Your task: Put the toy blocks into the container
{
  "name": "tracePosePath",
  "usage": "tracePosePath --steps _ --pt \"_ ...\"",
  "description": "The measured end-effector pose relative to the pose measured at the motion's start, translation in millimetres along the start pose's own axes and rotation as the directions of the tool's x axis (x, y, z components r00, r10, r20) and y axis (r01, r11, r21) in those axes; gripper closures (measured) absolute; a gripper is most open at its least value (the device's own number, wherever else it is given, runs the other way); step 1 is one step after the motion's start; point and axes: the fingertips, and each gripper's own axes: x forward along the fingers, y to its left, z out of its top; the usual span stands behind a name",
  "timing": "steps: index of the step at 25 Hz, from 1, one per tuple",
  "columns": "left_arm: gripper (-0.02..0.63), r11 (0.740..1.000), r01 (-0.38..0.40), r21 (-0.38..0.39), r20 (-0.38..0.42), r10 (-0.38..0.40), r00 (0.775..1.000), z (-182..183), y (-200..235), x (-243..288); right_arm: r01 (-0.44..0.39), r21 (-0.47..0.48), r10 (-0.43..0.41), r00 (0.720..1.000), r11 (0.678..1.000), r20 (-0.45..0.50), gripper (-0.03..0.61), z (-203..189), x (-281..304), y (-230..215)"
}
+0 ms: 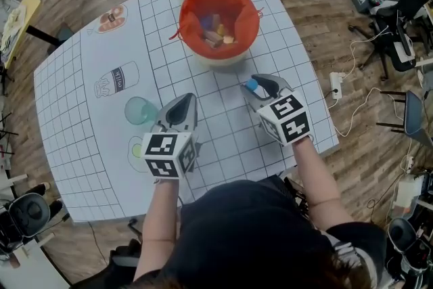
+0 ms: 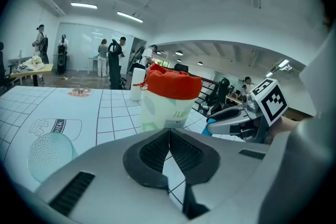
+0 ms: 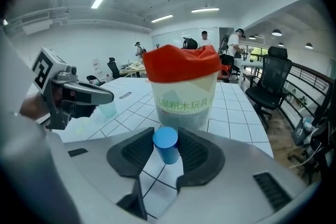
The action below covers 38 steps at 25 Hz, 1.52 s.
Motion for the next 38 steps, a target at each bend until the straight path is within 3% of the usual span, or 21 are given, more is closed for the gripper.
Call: tracePosePath --steps 6,13,20,36,38 --pt "0.588 1.0 0.024 0.007 0.055 -0.024 0.998 22 -7 -19 -0.056 -0.07 0.06 0.996 0.996 0.069 0.419 59 -37 17" --pt "0.588 0.999 0.003 0.05 0.133 -0.01 0.991 52 -7 -41 -0.005 -0.157 0.042 0.971 0.988 0.234 0.419 139 -64 18" --pt "0.588 0.998 -0.037 0.059 0.173 0.026 0.985 63 3 -57 0.027 -0.199 0.037 0.949 0.98 0.314 0.42 180 -58 15" --pt "0.588 0.994 -0.106 0.015 0.185 0.101 0.978 62 29 -62 0.127 -0.169 -0.067 0.945 0.977 0.319 0.418 185 -3 -9" --pt "0.588 0.994 -0.107 0.011 0.182 0.104 0.978 62 30 -60 0.137 -0.165 -0.082 0.949 0.977 0.303 0.382 182 2 -13"
